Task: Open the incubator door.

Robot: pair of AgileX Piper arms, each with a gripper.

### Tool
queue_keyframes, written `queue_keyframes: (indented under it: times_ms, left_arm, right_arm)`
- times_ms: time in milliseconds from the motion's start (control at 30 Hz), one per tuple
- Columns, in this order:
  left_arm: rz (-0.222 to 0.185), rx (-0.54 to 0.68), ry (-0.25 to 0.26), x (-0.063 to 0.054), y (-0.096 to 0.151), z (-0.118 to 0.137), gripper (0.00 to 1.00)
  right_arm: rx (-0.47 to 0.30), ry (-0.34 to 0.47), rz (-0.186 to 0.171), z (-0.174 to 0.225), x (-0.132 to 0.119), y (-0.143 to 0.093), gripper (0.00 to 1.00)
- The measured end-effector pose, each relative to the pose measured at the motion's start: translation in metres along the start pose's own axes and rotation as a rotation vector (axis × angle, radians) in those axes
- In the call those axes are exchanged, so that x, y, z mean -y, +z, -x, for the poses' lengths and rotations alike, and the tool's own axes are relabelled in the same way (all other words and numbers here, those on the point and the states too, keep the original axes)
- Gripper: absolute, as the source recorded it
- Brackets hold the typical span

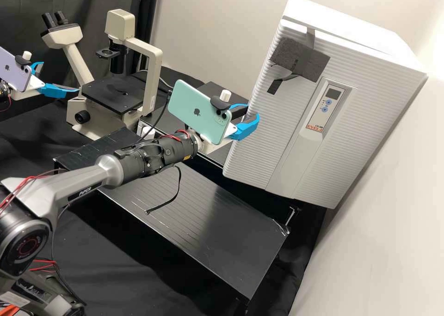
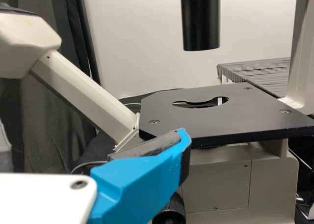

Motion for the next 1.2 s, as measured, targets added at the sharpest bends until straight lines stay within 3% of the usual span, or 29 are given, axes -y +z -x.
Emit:
queue_keyframes:
  times_ms: [400,833,1000,1200]
  left_arm:
    - [0.0,0.0,0.0,0.0,0.0,0.0,1.0]
    - [0.0,0.0,0.0,0.0,0.0,0.0,1.0]
    - [0.0,0.0,0.0,0.0,0.0,0.0,1.0]
    - [0.0,0.0,0.0,0.0,0.0,0.0,1.0]
  right_arm:
    - [0.006,0.012,-0.01,0.009,-0.002,0.007,0.0]
    - [-0.015,0.115,-0.013,0.032,-0.009,0.01,0.0]
    - [0.007,0.241,-0.057,0.055,-0.004,0.013,0.0]
    - [0.073,0.431,-0.165,0.075,-0.01,0.012,0.0]
